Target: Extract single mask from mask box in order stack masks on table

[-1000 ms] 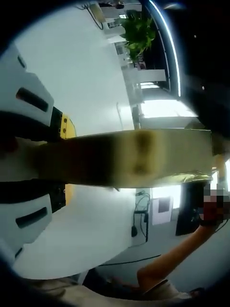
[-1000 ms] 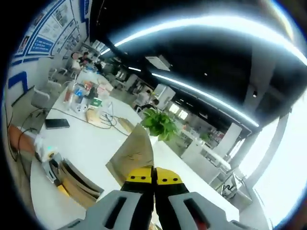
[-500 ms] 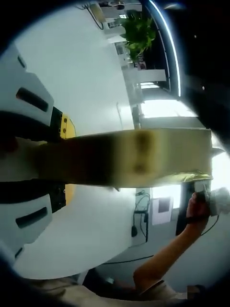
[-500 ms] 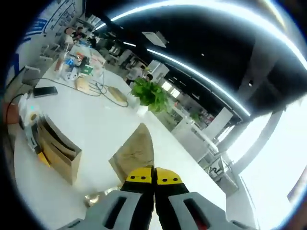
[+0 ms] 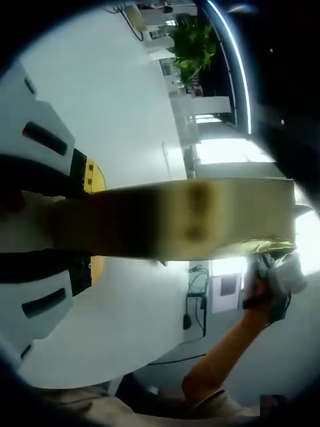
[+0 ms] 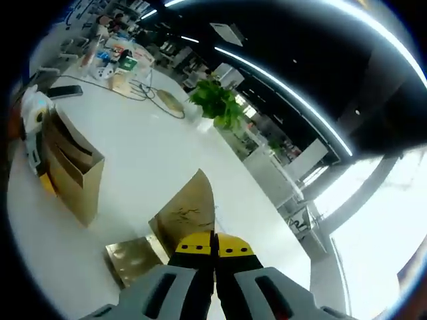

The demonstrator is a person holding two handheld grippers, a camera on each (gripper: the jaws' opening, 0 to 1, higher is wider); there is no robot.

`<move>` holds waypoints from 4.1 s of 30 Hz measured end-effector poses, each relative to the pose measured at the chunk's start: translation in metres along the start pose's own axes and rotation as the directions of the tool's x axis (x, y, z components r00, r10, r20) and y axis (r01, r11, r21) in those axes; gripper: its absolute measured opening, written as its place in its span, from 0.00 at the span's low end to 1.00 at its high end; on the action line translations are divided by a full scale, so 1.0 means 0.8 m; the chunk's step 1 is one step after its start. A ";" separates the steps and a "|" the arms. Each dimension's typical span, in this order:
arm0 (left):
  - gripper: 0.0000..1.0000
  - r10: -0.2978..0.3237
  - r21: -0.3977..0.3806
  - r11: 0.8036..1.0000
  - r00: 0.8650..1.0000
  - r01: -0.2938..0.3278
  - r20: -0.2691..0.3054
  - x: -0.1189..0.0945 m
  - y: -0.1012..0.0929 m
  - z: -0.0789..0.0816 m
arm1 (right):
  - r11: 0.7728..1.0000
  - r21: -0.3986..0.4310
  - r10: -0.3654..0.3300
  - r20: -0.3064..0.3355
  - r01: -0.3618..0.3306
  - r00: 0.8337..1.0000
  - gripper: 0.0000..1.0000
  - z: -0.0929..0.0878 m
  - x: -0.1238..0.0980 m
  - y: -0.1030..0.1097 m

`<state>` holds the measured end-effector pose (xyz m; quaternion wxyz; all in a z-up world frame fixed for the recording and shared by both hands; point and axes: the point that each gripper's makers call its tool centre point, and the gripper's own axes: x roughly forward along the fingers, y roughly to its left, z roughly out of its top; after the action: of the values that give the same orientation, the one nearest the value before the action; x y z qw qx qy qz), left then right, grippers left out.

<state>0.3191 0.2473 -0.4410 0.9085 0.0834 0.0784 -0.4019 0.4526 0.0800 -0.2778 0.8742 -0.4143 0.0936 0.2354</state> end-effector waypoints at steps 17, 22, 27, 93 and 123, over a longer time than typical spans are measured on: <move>0.20 -0.002 0.011 1.000 1.000 0.002 0.003 0.000 -0.001 0.001 | 0.997 -0.035 -0.070 -0.006 0.069 0.998 0.00 -0.016 0.029 -0.014; 0.20 -0.002 0.010 1.000 1.000 0.002 0.003 -0.001 -0.001 0.001 | 0.996 -0.069 -0.058 -0.019 0.057 0.998 0.00 -0.022 0.029 -0.006; 0.20 -0.002 0.009 1.000 1.000 0.002 0.002 -0.001 0.000 0.001 | 0.997 -0.074 -0.024 -0.022 0.022 0.999 0.00 -0.021 0.021 0.010; 0.20 0.000 0.003 1.000 1.000 0.000 -0.001 -0.001 0.000 -0.001 | 0.854 -0.323 0.415 -0.049 -0.408 0.908 0.00 -0.105 0.005 0.155; 0.20 0.004 -0.002 1.000 1.000 -0.004 -0.004 -0.001 0.001 -0.001 | 0.900 -0.216 0.377 -0.047 -0.378 0.925 0.03 -0.120 0.015 0.161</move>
<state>0.3194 0.2485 -0.4414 0.9092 0.0835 0.0803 -0.3999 0.4035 0.0803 -0.4311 0.7604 -0.4833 0.1471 0.4083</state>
